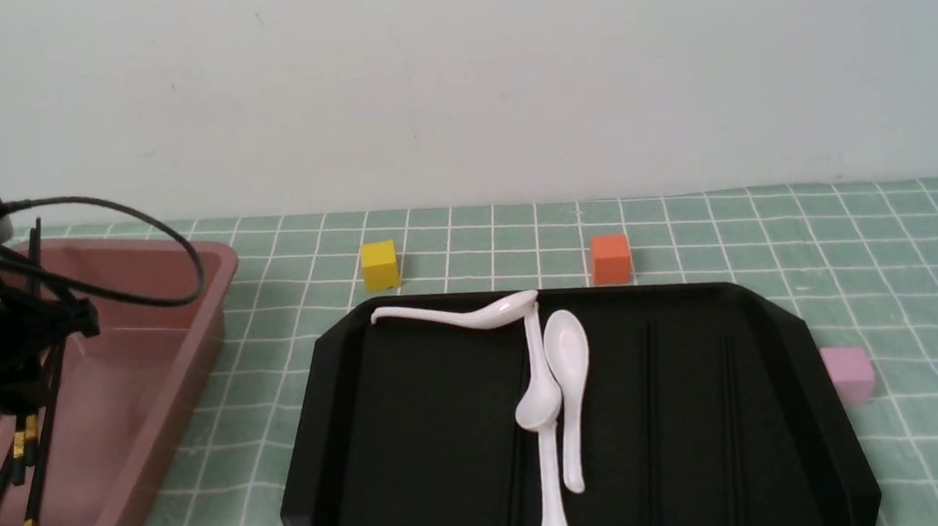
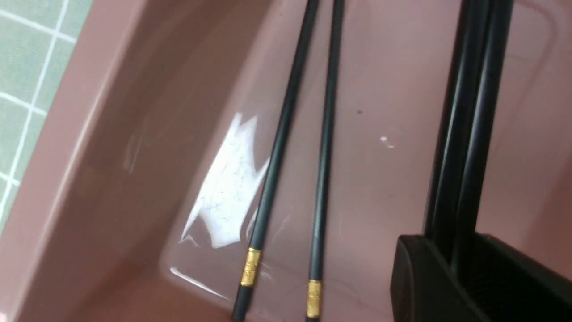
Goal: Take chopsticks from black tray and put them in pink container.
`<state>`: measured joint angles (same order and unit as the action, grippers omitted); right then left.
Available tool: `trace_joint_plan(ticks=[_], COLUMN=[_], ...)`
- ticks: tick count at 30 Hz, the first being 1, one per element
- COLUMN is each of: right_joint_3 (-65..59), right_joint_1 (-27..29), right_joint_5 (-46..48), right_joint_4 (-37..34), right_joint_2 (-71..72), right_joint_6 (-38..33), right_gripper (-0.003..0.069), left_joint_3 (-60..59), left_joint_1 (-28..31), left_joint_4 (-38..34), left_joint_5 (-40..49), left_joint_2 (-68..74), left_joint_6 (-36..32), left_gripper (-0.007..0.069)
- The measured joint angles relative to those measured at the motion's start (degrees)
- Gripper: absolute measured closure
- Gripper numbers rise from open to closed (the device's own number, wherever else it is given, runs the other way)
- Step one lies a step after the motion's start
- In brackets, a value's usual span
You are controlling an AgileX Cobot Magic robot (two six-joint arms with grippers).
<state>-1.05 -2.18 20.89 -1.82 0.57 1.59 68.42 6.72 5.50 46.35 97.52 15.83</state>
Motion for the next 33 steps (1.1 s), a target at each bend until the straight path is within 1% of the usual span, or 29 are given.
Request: trace_joint_plan(ticks=[4, 5, 7, 8, 10, 12, 13, 14, 16, 19, 22, 27, 28, 29, 30, 31, 32, 33], right_joint_3=[0.0, 0.0, 0.0, 0.0, 0.0, 0.0, 0.0, 0.0, 0.0, 0.0, 0.0, 0.0, 0.0, 0.0, 0.0, 0.0, 0.0, 0.0], right_joint_1=[0.0, 0.0, 0.0, 0.0, 0.0, 0.0, 0.0, 0.0, 0.0, 0.0, 0.0, 0.0, 0.0, 0.0, 0.0, 0.0, 0.0, 0.0], right_joint_5=[0.0, 0.0, 0.0, 0.0, 0.0, 0.0, 0.0, 0.0, 0.0, 0.0, 0.0, 0.0, 0.0, 0.0, 0.0, 0.0, 0.0, 0.0], right_joint_4=[0.0, 0.0, 0.0, 0.0, 0.0, 0.0, 0.0, 0.0, 0.0, 0.0, 0.0, 0.0, 0.0, 0.0, 0.0, 0.0, 0.0, 0.0], right_joint_2=[0.0, 0.0, 0.0, 0.0, 0.0, 0.0, 0.0, 0.0, 0.0, 0.0, 0.0, 0.0, 0.0, 0.0, 0.0, 0.0, 0.0, 0.0], right_joint_6=[0.0, 0.0, 0.0, 0.0, 0.0, 0.0, 0.0, 0.0, 0.0, 0.0, 0.0, 0.0, 0.0, 0.0, 0.0, 0.0, 0.0, 0.0], right_gripper=[0.0419, 0.0419, 0.0419, 0.0419, 0.0419, 0.0419, 0.0419, 0.0419, 0.0419, 0.0419, 0.0419, 0.0419, 0.0419, 0.0419, 0.0419, 0.0419, 0.0419, 0.0419], left_joint_3=[0.0, 0.0, 0.0, 0.0, 0.0, 0.0, 0.0, 0.0, 0.0, -0.7, -3.7, -14.2, -14.7, -17.1, -22.2, -24.9, -26.9, -32.2], left_joint_1=[0.0, 0.0, -0.1, -0.3, -1.2, -2.8, -3.0, -4.9, -7.0, -9.1, -9.9, -10.0, -10.0, -10.0, -10.0, -10.0, -10.0, -10.0], left_joint_4=[-0.3, -0.6, -0.9, -1.1, -1.1, -1.3, -1.3, -1.9, -3.0, -4.6, -6.9, -12.2, -12.5, -13.8, -16.9, -19.1, -20.1, -24.1], left_joint_5=[0.7, 1.3, 2.9, 3.7, 5.8, 8.0, 8.0, 10.5, 13.3, 15.5, 15.9, 14.5, 14.3, 12.8, 9.1, 6.9, 5.8, 0.6], left_joint_2=[1.9, 1.9, 1.6, 1.1, -0.7, -3.5, -3.9, -6.8, -10.7, -16.8, -23.8, -38.2, -38.8, -41.4, -46.7, -50.0, -51.4, -56.7], left_joint_6=[0.1, 0.1, 0.0, 0.0, -0.1, -0.9, -0.9, -2.0, -3.3, -4.9, -6.8, -9.9, -10.1, -11.2, -13.3, -14.2, -14.7, -16.6], left_gripper=[0.0373, 0.0356, 0.0349, 0.0360, 0.0414, 0.0497, 0.0497, 0.0582, 0.0637, 0.0637, 0.0637, 0.0637, 0.0637, 0.0637, 0.0637, 0.0637, 0.0637, 0.0637])
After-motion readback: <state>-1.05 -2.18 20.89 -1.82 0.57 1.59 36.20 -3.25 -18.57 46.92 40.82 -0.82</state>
